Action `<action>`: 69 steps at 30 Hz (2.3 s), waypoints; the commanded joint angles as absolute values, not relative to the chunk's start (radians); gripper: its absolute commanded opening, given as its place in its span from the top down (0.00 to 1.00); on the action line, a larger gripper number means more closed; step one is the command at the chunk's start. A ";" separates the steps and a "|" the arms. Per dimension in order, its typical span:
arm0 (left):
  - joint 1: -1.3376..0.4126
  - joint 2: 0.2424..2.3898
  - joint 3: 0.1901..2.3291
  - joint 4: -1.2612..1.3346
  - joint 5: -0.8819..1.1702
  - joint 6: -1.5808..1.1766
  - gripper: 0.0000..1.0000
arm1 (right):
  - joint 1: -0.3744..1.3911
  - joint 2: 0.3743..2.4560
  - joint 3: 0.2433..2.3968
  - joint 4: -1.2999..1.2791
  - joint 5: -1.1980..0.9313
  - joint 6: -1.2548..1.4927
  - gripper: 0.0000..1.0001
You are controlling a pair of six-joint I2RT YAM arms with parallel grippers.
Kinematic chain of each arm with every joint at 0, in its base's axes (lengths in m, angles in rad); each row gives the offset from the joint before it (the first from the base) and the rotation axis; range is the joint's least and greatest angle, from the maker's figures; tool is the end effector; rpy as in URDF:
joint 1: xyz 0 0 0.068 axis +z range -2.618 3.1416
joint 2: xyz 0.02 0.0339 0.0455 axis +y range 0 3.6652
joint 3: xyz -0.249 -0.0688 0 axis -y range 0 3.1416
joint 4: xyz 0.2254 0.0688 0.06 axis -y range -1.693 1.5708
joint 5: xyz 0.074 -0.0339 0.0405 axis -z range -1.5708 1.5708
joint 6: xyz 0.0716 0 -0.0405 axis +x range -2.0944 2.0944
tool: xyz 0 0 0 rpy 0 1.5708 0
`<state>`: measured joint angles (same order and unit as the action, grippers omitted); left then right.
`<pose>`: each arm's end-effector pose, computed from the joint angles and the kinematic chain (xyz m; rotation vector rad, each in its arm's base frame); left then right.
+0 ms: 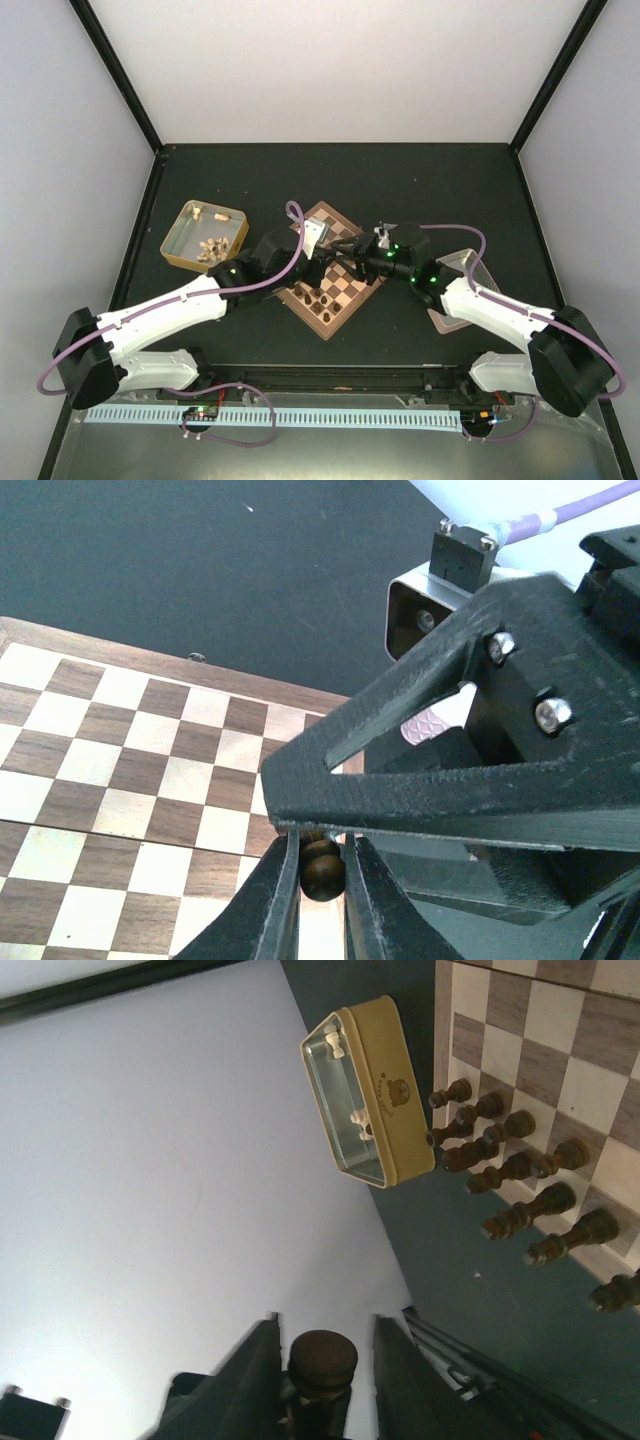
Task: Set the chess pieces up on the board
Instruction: Place the chess piece on the chessboard.
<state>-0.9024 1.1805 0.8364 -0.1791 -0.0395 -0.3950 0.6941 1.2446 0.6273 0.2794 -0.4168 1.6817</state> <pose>0.1781 -0.2210 0.2515 0.5234 2.1176 -0.7268 0.2046 0.2080 0.2216 0.8291 2.3067 1.7848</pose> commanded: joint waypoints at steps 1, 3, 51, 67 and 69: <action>-0.885 1.189 0.909 -0.333 -0.064 -0.379 0.97 | 0.650 1.203 0.633 0.166 -0.358 1.564 0.50; -0.870 1.195 0.926 -0.407 -0.049 -0.364 0.97 | 0.612 1.165 0.626 0.092 -0.317 1.509 0.46; -0.679 1.794 1.279 -0.945 0.183 -0.242 0.89 | 0.529 1.087 0.652 -0.273 -0.064 1.213 0.42; -0.679 1.789 1.313 -0.960 0.164 -0.236 0.77 | 0.529 1.073 0.650 -0.282 -0.058 1.215 0.42; -0.679 1.778 1.319 -0.961 0.160 -0.240 0.77 | 0.530 1.067 0.652 -0.288 -0.050 1.213 0.42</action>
